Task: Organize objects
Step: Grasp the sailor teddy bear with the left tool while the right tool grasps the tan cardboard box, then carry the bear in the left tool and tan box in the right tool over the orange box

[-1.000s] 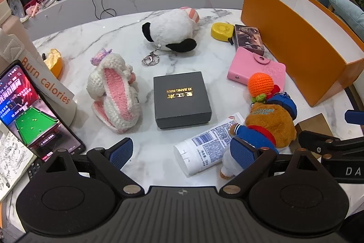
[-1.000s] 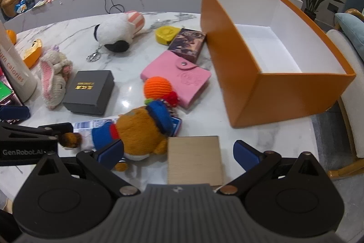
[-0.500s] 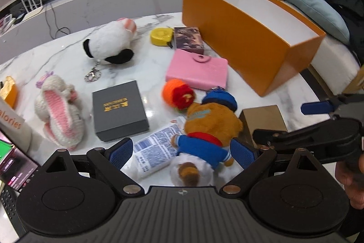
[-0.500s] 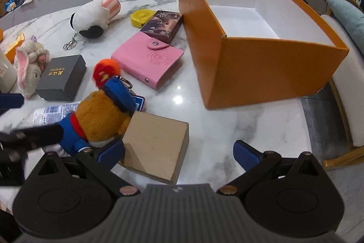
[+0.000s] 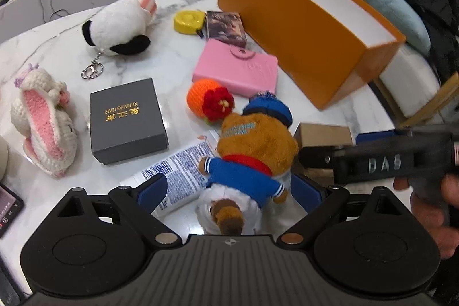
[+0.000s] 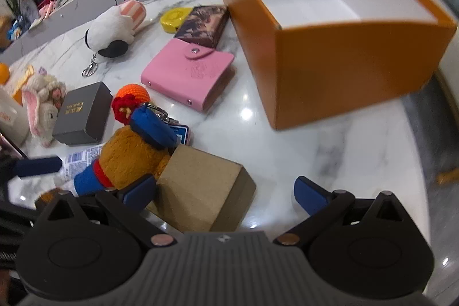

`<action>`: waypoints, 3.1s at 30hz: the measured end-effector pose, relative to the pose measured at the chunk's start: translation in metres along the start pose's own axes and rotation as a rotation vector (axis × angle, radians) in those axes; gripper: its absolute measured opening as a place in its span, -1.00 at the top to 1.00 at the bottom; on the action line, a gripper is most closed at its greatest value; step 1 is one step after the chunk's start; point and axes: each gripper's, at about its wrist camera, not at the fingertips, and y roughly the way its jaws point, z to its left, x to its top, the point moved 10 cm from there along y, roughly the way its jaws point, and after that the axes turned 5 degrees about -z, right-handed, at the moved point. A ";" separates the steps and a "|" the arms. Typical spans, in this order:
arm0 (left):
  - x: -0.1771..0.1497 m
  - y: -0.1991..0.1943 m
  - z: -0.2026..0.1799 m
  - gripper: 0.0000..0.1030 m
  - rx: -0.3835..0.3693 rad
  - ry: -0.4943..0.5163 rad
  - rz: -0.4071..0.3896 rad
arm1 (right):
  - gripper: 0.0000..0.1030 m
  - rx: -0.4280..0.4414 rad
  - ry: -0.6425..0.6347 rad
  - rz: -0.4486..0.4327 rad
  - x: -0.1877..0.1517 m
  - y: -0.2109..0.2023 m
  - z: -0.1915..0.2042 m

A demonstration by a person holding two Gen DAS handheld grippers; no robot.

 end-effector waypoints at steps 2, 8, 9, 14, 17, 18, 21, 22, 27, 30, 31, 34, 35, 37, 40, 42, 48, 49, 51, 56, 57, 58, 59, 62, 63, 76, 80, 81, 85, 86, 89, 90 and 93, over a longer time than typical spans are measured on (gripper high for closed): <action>-0.005 0.000 -0.006 -1.00 0.003 0.064 0.019 | -0.98 0.022 0.037 0.055 -0.004 0.007 0.000; -0.012 0.006 -0.020 -1.00 0.040 0.182 0.002 | -0.72 -0.015 -0.034 0.051 -0.007 0.018 0.011; -0.012 0.007 -0.019 -1.00 0.047 0.182 -0.002 | -0.55 -0.029 -0.071 0.041 -0.007 0.017 0.014; -0.008 0.013 -0.017 -0.76 0.053 0.186 -0.030 | -0.52 -0.020 -0.119 0.030 -0.007 0.014 0.012; -0.008 0.017 -0.020 -0.53 0.016 0.169 -0.025 | -0.50 -0.023 -0.139 0.024 -0.006 0.011 0.006; -0.008 0.019 -0.020 -0.53 0.014 0.167 -0.028 | -0.50 -0.021 -0.147 0.024 -0.005 0.011 0.005; -0.008 0.022 -0.022 -0.50 0.028 0.199 -0.047 | -0.50 -0.004 -0.170 0.020 -0.005 0.011 0.005; -0.008 0.023 -0.023 -0.49 0.034 0.210 -0.052 | -0.50 -0.002 -0.179 0.019 -0.006 0.010 0.005; -0.011 0.023 -0.028 -0.43 0.071 0.282 -0.067 | -0.18 -0.062 -0.278 0.009 -0.008 0.011 0.004; -0.014 0.022 -0.030 -0.36 0.090 0.319 -0.072 | -0.18 -0.063 -0.288 -0.003 -0.009 0.010 0.002; -0.014 0.022 -0.030 -0.34 0.090 0.326 -0.073 | -0.18 -0.060 -0.289 -0.004 -0.009 0.010 0.002; -0.014 0.021 -0.030 -0.25 0.092 0.344 -0.078 | -0.18 -0.056 -0.290 -0.006 -0.010 0.009 0.001; -0.014 0.020 -0.030 -0.21 0.090 0.344 -0.081 | -0.18 -0.052 -0.288 -0.005 -0.010 0.009 0.001; -0.014 0.019 -0.030 -0.18 0.087 0.348 -0.086 | -0.18 -0.047 -0.283 -0.004 -0.010 0.009 0.002; -0.015 0.017 -0.028 -0.13 0.089 0.349 -0.092 | -0.18 -0.035 -0.273 -0.015 -0.008 0.005 0.006; -0.015 0.014 -0.027 -0.12 0.091 0.347 -0.098 | -0.18 -0.027 -0.268 -0.025 -0.006 0.002 0.008; -0.008 -0.009 -0.023 -0.11 0.100 0.319 -0.157 | -0.18 0.000 -0.267 -0.055 -0.001 -0.012 0.017; -0.007 -0.013 -0.023 -0.11 0.099 0.311 -0.167 | -0.18 0.004 -0.268 -0.061 0.000 -0.015 0.018; -0.003 -0.023 -0.020 -0.11 0.100 0.296 -0.189 | -0.18 0.017 -0.270 -0.076 0.003 -0.022 0.021; 0.002 -0.045 -0.012 -0.11 0.119 0.261 -0.233 | -0.18 0.040 -0.259 -0.104 0.008 -0.036 0.022; 0.002 -0.050 -0.010 -0.11 0.125 0.255 -0.239 | -0.18 0.047 -0.256 -0.109 0.009 -0.040 0.022; 0.003 -0.053 -0.009 -0.11 0.131 0.249 -0.244 | -0.18 0.054 -0.253 -0.115 0.011 -0.042 0.023; 0.003 -0.055 -0.007 -0.11 0.136 0.242 -0.248 | -0.18 0.062 -0.250 -0.123 0.013 -0.046 0.024; 0.003 -0.059 -0.003 -0.11 0.149 0.222 -0.250 | -0.18 0.080 -0.250 -0.147 0.019 -0.056 0.028; 0.002 -0.060 -0.002 -0.11 0.153 0.214 -0.247 | -0.18 0.084 -0.251 -0.154 0.020 -0.059 0.029; 0.017 -0.071 -0.010 -0.11 0.144 0.161 -0.253 | -0.18 0.121 -0.204 -0.302 0.070 -0.109 0.020; 0.041 -0.077 -0.019 -0.11 0.130 0.156 -0.276 | -0.18 0.113 -0.167 -0.341 0.089 -0.120 0.009; 0.048 -0.079 -0.022 -0.11 0.128 0.163 -0.283 | -0.18 0.109 -0.160 -0.352 0.096 -0.123 0.007; 0.078 -0.085 -0.038 -0.11 0.124 0.198 -0.322 | -0.18 0.063 -0.139 -0.425 0.122 -0.136 -0.003; 0.087 -0.086 -0.042 -0.11 0.121 0.207 -0.330 | -0.18 0.037 -0.143 -0.451 0.130 -0.141 -0.007; 0.114 -0.088 -0.054 -0.11 0.111 0.210 -0.362 | -0.18 -0.001 -0.114 -0.481 0.151 -0.149 -0.023; 0.122 -0.089 -0.059 -0.11 0.099 0.202 -0.370 | -0.18 -0.012 -0.101 -0.487 0.160 -0.150 -0.030; 0.148 -0.089 -0.073 -0.11 0.059 0.178 -0.387 | -0.18 -0.066 -0.084 -0.510 0.185 -0.155 -0.051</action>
